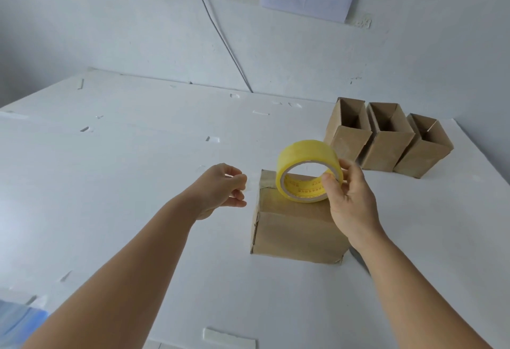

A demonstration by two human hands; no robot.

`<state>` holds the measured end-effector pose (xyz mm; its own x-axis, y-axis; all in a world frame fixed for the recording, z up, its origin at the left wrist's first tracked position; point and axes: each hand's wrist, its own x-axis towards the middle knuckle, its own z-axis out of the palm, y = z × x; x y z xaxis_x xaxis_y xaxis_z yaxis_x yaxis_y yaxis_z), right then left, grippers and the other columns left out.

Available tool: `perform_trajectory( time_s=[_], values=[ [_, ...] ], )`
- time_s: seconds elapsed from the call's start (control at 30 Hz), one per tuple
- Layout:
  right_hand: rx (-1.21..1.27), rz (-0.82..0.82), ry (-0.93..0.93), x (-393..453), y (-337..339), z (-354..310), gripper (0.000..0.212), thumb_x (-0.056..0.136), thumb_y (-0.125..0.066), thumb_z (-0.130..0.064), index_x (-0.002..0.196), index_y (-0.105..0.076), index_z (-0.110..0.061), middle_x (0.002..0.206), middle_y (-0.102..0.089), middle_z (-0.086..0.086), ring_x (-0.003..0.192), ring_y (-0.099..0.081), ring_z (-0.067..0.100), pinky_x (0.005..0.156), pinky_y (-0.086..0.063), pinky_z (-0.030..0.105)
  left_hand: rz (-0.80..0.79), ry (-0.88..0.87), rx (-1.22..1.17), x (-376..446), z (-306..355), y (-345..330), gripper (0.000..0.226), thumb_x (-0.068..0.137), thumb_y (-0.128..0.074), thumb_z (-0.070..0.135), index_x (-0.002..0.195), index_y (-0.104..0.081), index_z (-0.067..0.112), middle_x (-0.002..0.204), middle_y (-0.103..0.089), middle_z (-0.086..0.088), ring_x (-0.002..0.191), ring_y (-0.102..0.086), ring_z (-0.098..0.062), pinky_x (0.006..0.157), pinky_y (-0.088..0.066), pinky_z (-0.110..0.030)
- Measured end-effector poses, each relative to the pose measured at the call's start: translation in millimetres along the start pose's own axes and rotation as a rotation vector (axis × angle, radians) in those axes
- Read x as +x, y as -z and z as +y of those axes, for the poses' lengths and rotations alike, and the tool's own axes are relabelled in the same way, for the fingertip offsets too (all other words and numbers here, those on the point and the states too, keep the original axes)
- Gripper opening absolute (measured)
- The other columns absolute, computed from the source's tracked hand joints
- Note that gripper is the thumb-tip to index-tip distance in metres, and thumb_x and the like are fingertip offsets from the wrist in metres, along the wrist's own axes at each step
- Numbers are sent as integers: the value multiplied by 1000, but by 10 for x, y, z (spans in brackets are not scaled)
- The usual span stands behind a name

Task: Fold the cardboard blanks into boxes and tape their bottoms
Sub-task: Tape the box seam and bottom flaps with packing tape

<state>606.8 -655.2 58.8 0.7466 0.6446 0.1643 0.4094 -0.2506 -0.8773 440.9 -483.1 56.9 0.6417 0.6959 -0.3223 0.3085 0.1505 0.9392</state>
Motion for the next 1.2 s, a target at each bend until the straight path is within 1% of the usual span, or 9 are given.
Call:
perform_trajectory(
  time_s=[0.37, 0.5, 0.67, 0.8, 0.9, 0.97, 1.03, 1.13, 1.2],
  values=[
    [12, 35, 24, -47, -52, 14, 41, 73, -48, -66, 111, -45, -51, 106, -59, -22, 96, -57, -3, 74, -42, 21, -67, 48, 30, 122, -208, -120, 8, 91, -57, 12, 93, -59, 4, 79, -55, -5, 65, -51, -14, 71, -57, -30],
    [-25, 24, 18, -38, -68, 46, 60, 73, -44, -69, 127, -45, -42, 119, -60, -11, 99, -59, 6, 76, -43, 24, -130, 93, -67, 176, -331, -206, 28, 94, -59, 23, 101, -60, -4, 81, -54, -6, 62, -50, -12, 68, -54, -26],
    [-68, 11, 20, -9, -68, 58, 61, 78, -41, -63, 134, -41, -39, 123, -59, -7, 101, -59, 11, 78, -42, 30, 39, 181, 74, 135, -399, -245, 49, 89, -60, 45, 103, -56, -1, 81, -50, -8, 70, -56, -16, 74, -60, -36],
    [-74, 13, 29, -7, -65, 72, 65, 75, -41, -70, 133, -41, -40, 122, -60, -6, 99, -60, 12, 78, -44, 32, 262, -84, 294, 14, -333, -347, 20, 95, -51, 24, 108, -58, 11, 95, -62, -1, 85, -61, -17, 81, -52, -34],
    [-78, 19, 35, -19, -65, 70, 72, 69, -35, -76, 131, -41, -41, 120, -60, -7, 98, -60, 12, 78, -44, 32, 157, -295, 193, -218, -279, -479, 23, 97, -37, 22, 99, -57, 9, 89, -58, -2, 83, -53, -14, 80, -42, -31],
    [-77, 17, 26, -31, -70, 65, 69, 69, -35, -76, 130, -41, -43, 120, -60, -8, 99, -60, 12, 80, -46, 34, -30, -290, 140, -383, -287, -589, 36, 99, -42, 36, 126, -50, 14, 115, -59, 4, 107, -52, -10, 90, -36, -24],
    [-91, 13, 18, -41, -72, 44, 63, 73, -38, -71, 129, -41, -43, 119, -60, -9, 99, -60, 12, 80, -46, 35, -79, -254, 238, -426, -336, -620, 69, 96, -50, 40, 151, -16, 17, 145, -35, 16, 133, -33, -1, 103, -27, -16],
    [-104, 8, 9, -44, -52, 15, 54, 79, -43, -62, 127, -44, -39, 113, -61, -10, 95, -60, 13, 78, -46, 34, -79, -217, 441, -329, -320, -528, 75, 88, -61, 47, 144, -24, 12, 136, -44, 10, 132, -39, -12, 104, -35, -26],
    [-114, 4, 5, -57, -38, -22, 37, 83, -53, -56, 116, -48, -40, 102, -64, -10, 89, -62, 14, 75, -47, 35, -71, -262, 586, -255, -239, -476, 105, 75, -70, 56, 150, -10, 14, 154, -24, 3, 146, -15, -17, 115, -23, -38]
  ],
)
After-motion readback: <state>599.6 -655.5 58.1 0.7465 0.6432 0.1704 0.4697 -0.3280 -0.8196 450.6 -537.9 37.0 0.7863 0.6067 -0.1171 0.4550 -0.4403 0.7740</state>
